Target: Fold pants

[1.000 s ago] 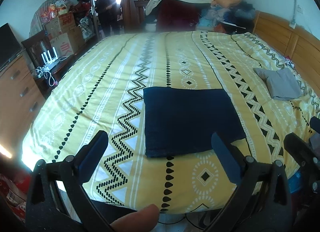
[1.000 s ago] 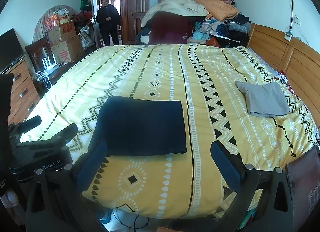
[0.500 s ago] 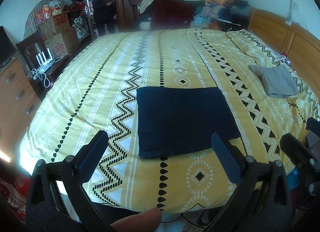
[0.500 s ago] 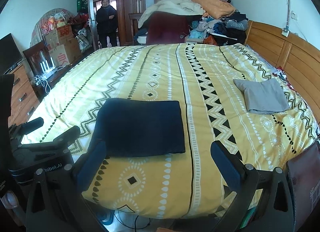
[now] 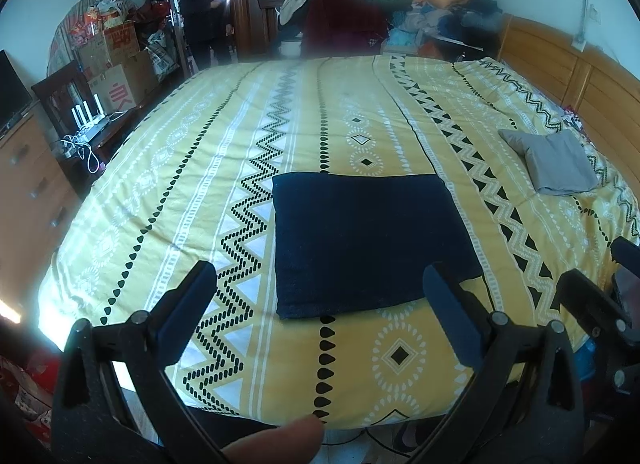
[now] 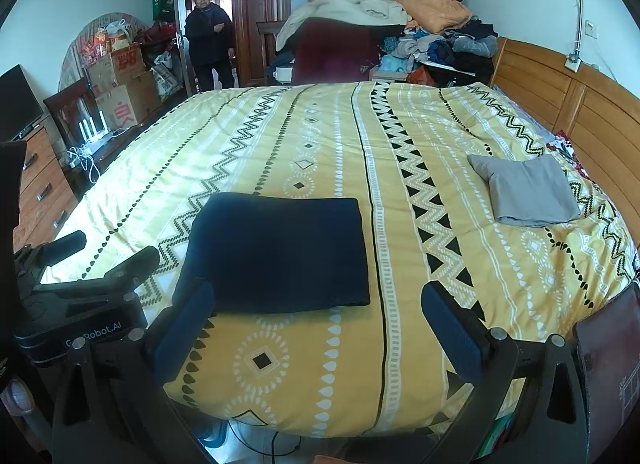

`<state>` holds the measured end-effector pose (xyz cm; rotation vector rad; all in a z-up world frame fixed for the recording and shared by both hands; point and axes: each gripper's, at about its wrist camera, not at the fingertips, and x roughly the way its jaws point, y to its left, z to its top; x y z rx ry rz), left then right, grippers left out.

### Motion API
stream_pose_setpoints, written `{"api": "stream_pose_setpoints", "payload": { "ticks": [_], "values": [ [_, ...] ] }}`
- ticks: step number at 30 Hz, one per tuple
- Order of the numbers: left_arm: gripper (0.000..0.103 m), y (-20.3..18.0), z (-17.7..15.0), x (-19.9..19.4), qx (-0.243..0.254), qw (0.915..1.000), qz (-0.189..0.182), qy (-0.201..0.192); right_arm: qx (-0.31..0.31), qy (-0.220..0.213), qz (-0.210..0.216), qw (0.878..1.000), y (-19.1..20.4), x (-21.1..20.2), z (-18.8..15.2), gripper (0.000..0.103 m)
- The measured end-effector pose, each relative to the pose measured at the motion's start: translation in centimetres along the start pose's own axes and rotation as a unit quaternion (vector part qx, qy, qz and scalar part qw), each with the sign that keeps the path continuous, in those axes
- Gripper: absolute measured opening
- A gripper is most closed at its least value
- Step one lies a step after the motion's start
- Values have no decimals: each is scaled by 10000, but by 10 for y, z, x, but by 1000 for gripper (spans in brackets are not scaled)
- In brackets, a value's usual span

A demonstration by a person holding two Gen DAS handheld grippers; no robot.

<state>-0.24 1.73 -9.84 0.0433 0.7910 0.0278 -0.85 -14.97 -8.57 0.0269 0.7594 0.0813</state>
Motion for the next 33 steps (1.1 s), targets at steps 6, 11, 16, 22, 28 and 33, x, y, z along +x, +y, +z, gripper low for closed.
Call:
{"api": "stream_pose_setpoints", "payload": {
  "ticks": [6,11,16,22,28,33],
  "values": [
    [103,4,-1,-1,-26,10000,17,-6,22,7,-10,10000,1,2,0,103],
    [103,2,-2,-2,0,10000,10,-5,24,-12,11,10000,2,2,0,103],
    [103,2,-2,-3,5,10000,22,-14,44,-17,21,10000,2,1,1,103],
    [103,1,-2,-3,-18,10000,47,-5,43,-22,14,10000,2,1,0,103],
    [103,1,-3,-1,5,10000,54,22,38,9,30,10000,3,3,-2,103],
    [103,1,-4,1,-19,10000,35,47,40,47,40,10000,3,6,-3,103]
  ]
}}
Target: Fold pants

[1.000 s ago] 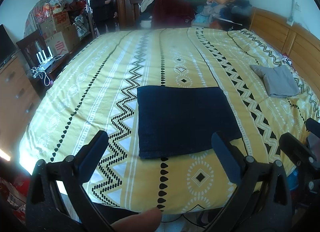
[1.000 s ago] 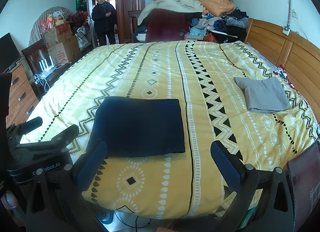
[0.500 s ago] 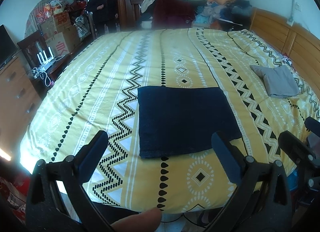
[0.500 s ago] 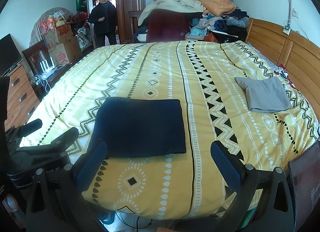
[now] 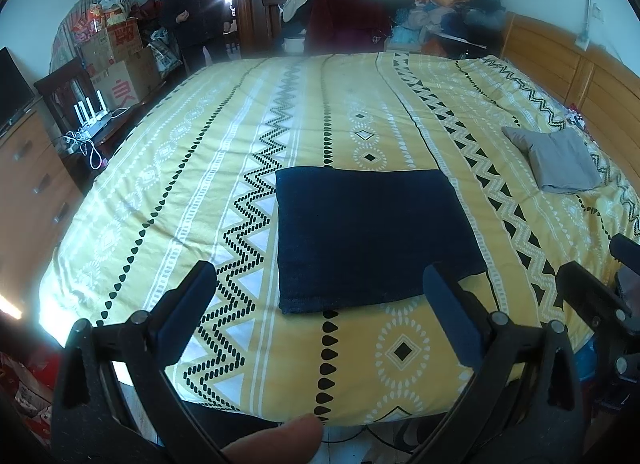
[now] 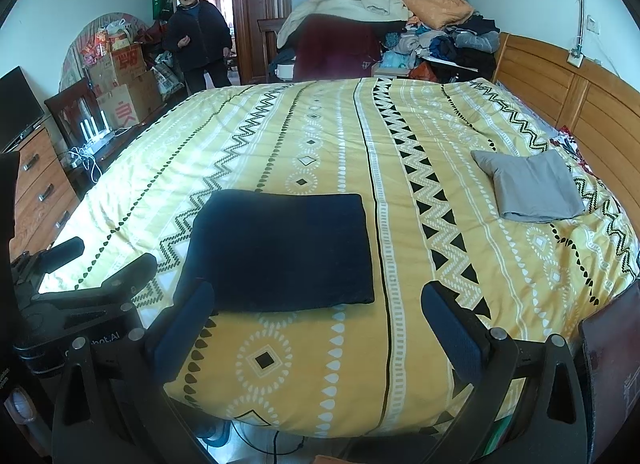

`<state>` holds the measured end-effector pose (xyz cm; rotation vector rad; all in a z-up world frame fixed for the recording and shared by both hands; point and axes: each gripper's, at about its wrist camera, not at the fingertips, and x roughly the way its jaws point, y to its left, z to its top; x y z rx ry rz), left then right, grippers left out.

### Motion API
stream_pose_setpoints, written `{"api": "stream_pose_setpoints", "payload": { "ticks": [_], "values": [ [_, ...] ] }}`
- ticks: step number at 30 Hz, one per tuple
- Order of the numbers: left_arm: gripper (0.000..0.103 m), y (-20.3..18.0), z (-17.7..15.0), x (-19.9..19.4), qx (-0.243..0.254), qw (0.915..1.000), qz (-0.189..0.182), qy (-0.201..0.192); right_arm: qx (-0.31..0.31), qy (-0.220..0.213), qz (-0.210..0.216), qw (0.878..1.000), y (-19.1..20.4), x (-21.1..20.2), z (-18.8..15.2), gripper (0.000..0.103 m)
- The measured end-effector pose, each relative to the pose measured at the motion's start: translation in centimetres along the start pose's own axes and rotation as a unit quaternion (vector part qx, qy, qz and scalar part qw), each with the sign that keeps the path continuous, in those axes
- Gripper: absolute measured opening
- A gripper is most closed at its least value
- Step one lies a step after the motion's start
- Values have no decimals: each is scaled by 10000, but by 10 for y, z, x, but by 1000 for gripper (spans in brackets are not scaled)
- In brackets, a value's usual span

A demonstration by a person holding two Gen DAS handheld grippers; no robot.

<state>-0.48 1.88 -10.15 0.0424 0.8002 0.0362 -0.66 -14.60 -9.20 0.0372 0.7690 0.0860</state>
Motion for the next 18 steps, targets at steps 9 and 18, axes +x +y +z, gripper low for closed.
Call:
{"api": "stream_pose_setpoints", "payload": {
  "ticks": [9,18],
  "values": [
    [103,-2,-1,3,34,10000,14,48,-10,6,43,10000,0,2,0,103],
    [103,1,-1,1,-92,10000,25,9,-10,-73,73,9999,2,3,5,103]
  ]
}}
